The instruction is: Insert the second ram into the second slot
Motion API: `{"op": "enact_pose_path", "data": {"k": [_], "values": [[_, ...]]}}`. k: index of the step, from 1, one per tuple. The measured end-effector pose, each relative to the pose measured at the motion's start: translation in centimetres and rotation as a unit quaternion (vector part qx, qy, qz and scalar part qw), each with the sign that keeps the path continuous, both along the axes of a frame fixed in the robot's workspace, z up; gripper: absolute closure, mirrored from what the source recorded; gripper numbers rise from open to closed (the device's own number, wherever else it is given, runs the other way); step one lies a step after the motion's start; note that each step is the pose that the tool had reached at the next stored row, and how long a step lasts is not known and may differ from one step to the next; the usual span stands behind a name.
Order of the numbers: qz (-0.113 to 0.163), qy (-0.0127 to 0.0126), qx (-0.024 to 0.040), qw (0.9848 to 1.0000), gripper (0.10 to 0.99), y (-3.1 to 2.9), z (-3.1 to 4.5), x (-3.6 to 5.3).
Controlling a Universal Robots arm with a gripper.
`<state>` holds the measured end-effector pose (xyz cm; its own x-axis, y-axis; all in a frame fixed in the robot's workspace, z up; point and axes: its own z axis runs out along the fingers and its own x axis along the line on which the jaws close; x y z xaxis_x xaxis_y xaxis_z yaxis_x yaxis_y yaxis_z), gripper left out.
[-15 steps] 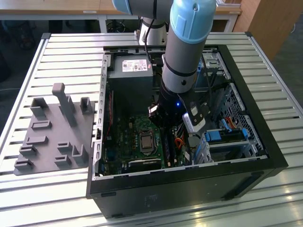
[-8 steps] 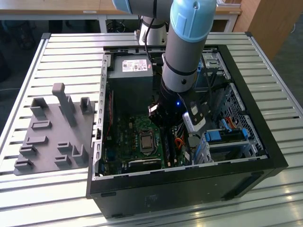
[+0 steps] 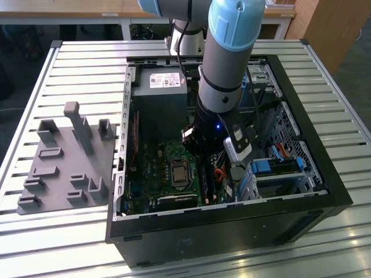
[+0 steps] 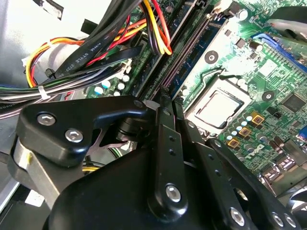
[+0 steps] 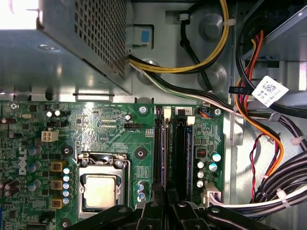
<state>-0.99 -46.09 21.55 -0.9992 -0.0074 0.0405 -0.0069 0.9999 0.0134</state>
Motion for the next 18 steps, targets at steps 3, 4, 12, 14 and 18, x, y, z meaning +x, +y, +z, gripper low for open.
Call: {"op": "enact_pose_path", "data": {"k": [3, 4, 12, 14, 18], "values": [[-0.001, 0.0000, -0.0001, 1.0000, 0.949, 0.00, 0.00, 0.00], [-0.002, 0.0000, -0.0001, 1.0000, 0.949, 0.00, -0.01, 0.00], [-0.012, 0.0000, -0.0001, 0.9999, 0.949, -0.01, -0.05, 0.00], [-0.012, 0.0000, 0.0000, 0.9999, 0.949, -0.01, -0.05, 0.00], [-0.012, 0.0000, 0.0001, 0.9999, 0.949, 0.00, 0.02, 0.01]]}}
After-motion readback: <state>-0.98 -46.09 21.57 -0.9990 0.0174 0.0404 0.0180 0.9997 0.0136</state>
